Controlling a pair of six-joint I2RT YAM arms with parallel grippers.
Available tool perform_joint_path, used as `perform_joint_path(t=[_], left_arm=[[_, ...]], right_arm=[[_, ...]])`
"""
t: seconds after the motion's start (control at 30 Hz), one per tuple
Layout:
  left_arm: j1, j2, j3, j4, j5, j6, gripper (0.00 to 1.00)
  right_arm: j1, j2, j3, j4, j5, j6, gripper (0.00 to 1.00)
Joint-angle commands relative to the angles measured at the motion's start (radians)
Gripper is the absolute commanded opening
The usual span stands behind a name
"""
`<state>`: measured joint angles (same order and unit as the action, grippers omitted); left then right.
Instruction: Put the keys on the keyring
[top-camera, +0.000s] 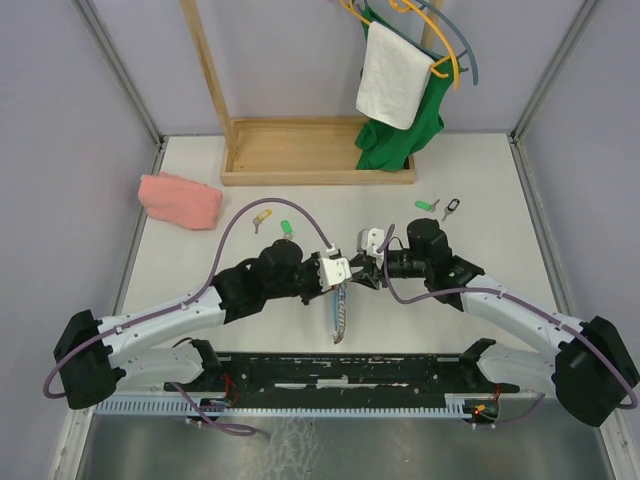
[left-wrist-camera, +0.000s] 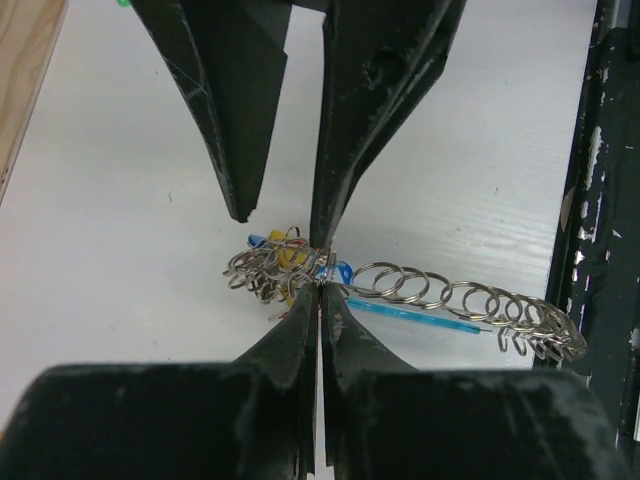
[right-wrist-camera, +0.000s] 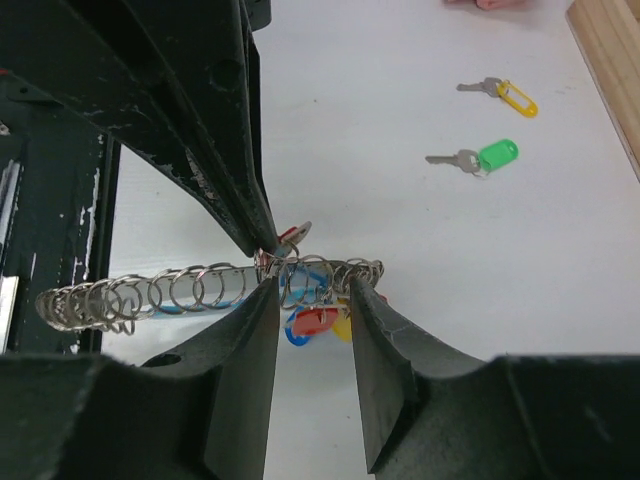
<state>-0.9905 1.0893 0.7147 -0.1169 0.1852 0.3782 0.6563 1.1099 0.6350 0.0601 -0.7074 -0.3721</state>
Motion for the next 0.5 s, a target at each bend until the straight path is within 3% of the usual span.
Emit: perform_joint_path(t=[0.0,0.23,0.47], left_arm=[[-0.009,-0.012,0.108,-0.051,-0.036,0.042,0.03],[-0.010,0.016,0.179,-0.153,-0.076,0.050,0.03],[-0.010,0.036,0.195,-0.181,-0.096,0.054,0.03]], right_arm=[[-0.002,0.010,-0.036,0.251,-0.108,0.101,0.42],[-0.002,-0.016,-0.059,0.237,-0.114,0.081,0.42],[-0.003,-0.091,-0.028,0.095,-0.058,0.023,0.43]])
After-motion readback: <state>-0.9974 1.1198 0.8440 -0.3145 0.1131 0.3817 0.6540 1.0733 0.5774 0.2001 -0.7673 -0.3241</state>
